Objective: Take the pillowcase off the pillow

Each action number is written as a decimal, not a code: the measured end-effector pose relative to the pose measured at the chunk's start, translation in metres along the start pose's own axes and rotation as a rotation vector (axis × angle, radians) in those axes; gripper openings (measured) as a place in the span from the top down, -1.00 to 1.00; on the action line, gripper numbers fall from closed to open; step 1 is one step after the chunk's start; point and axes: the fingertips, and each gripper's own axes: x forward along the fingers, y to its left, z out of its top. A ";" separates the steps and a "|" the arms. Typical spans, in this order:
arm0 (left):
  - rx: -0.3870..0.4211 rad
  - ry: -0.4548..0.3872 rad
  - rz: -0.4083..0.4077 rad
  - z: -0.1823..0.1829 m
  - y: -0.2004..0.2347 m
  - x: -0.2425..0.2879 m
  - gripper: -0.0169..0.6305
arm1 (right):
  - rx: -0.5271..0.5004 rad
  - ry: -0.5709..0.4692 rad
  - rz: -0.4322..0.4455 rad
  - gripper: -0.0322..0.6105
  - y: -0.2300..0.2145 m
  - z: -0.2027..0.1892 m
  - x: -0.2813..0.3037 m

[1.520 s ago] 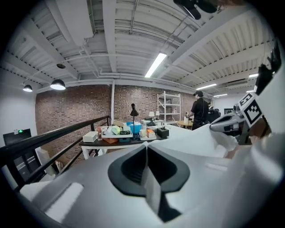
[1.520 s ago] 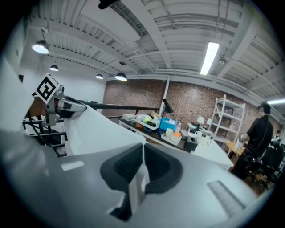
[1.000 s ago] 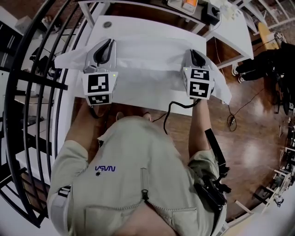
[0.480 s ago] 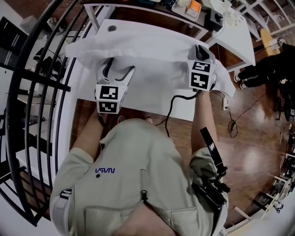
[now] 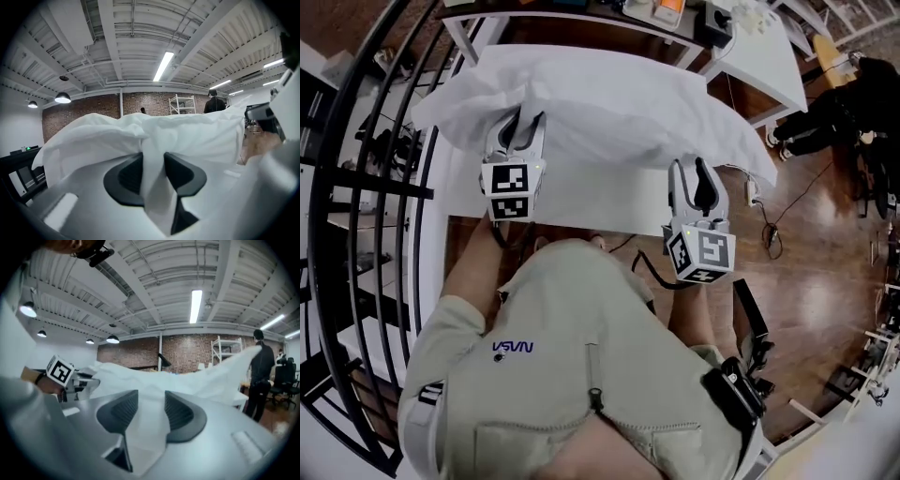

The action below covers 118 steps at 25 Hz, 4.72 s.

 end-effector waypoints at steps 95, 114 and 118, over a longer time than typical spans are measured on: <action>-0.153 0.326 0.069 -0.207 0.117 -0.134 0.39 | -0.502 0.289 0.706 0.38 0.379 -0.104 0.095; -0.081 0.368 -0.178 -0.215 0.075 -0.090 0.93 | -0.613 0.409 0.547 0.87 0.344 -0.129 0.122; -0.064 0.356 -0.147 -0.206 0.076 -0.093 0.93 | -0.507 0.385 0.506 0.88 0.316 -0.109 0.110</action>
